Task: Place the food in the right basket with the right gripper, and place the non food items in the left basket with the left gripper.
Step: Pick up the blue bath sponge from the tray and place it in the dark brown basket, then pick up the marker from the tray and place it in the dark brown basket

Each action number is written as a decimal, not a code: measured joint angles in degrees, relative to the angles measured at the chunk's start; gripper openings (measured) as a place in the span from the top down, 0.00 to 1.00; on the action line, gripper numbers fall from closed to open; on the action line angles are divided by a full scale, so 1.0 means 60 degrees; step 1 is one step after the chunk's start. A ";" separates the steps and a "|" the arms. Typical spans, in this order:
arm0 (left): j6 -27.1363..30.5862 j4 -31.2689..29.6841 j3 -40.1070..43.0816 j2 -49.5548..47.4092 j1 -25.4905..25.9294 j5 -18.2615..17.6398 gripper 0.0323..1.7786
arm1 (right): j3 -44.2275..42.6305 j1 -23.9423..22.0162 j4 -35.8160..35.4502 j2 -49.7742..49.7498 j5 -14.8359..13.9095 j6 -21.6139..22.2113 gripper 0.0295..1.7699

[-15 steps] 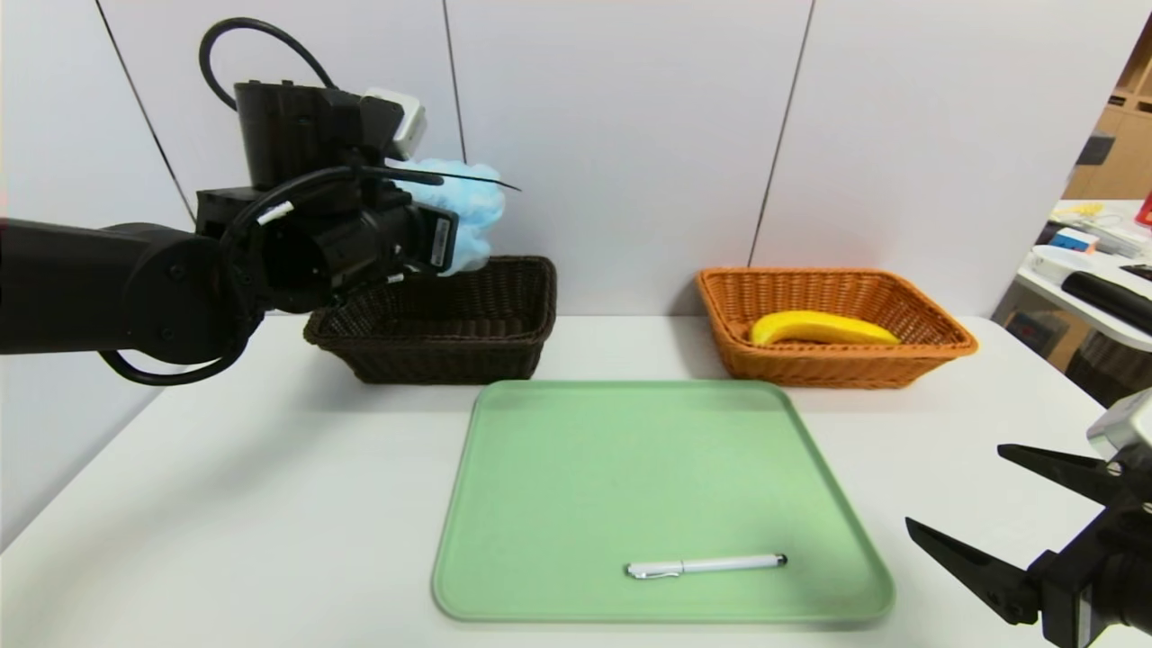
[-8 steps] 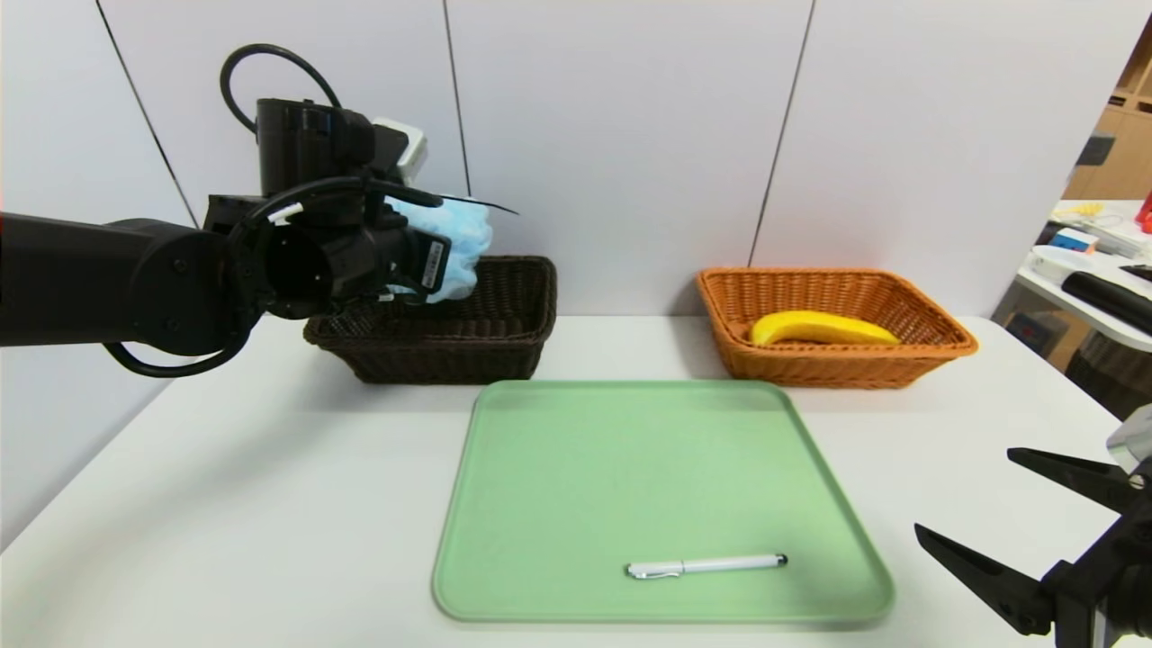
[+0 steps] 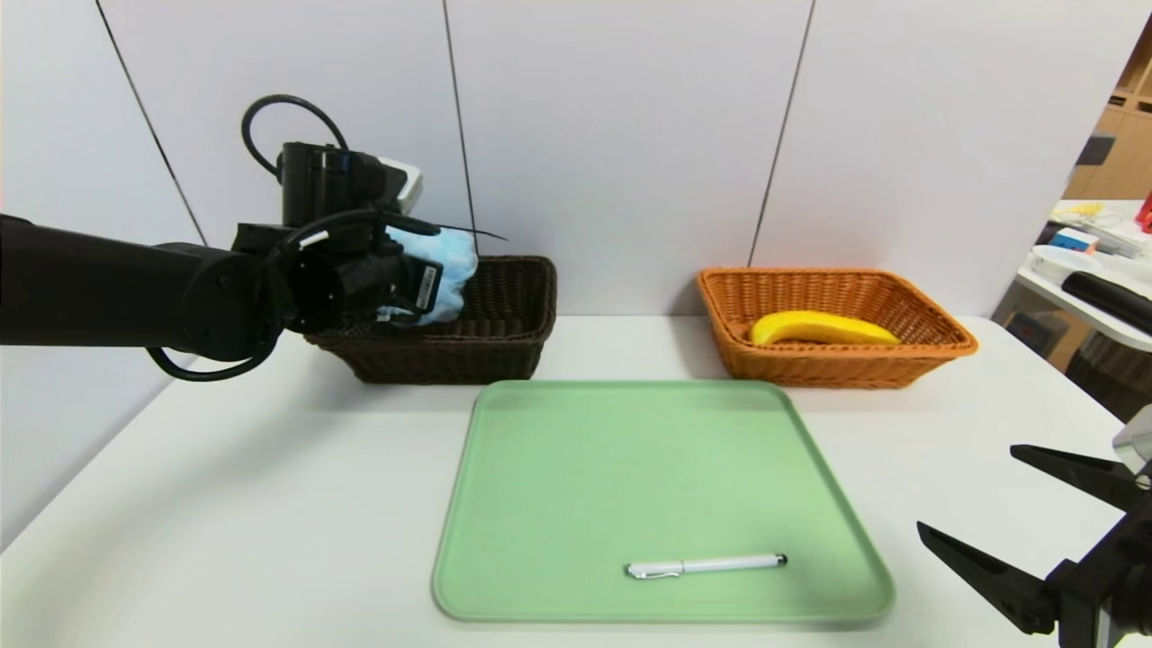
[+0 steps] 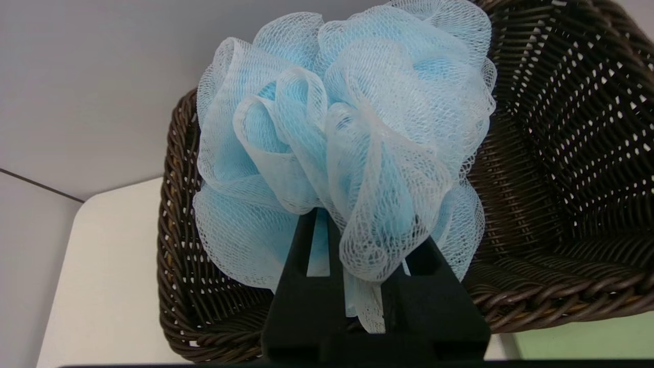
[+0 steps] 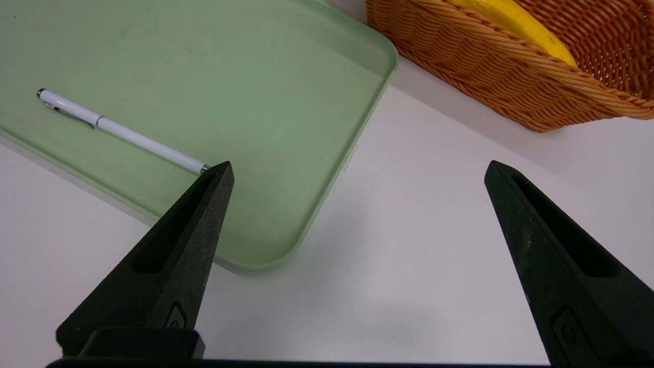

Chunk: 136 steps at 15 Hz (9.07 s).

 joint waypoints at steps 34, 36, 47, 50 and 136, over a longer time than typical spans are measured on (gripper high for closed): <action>0.0516 -0.2458 0.0642 0.0555 0.0110 -0.0445 0.22 | 0.0000 0.0089 -0.0002 0.0303 0.0014 -0.0106 0.04; 0.0796 -0.2402 0.0620 0.0280 0.0073 -0.0740 0.18 | 0.0004 0.0130 -0.0010 0.0341 0.0010 -0.0110 0.04; 0.1172 -0.0219 0.0488 -0.1644 -0.1168 -0.2867 0.08 | 0.0004 0.0156 -0.0020 0.0400 0.0004 -0.0110 0.04; 0.1526 0.0408 0.0500 -0.1843 -0.1853 -0.3068 0.06 | 0.0018 0.0156 -0.0028 0.0349 0.0006 -0.0110 0.04; 0.3909 1.1079 -0.6357 0.4391 -0.5624 -0.3564 0.52 | 0.0167 0.0345 -0.0087 -0.0118 0.0254 0.0152 0.04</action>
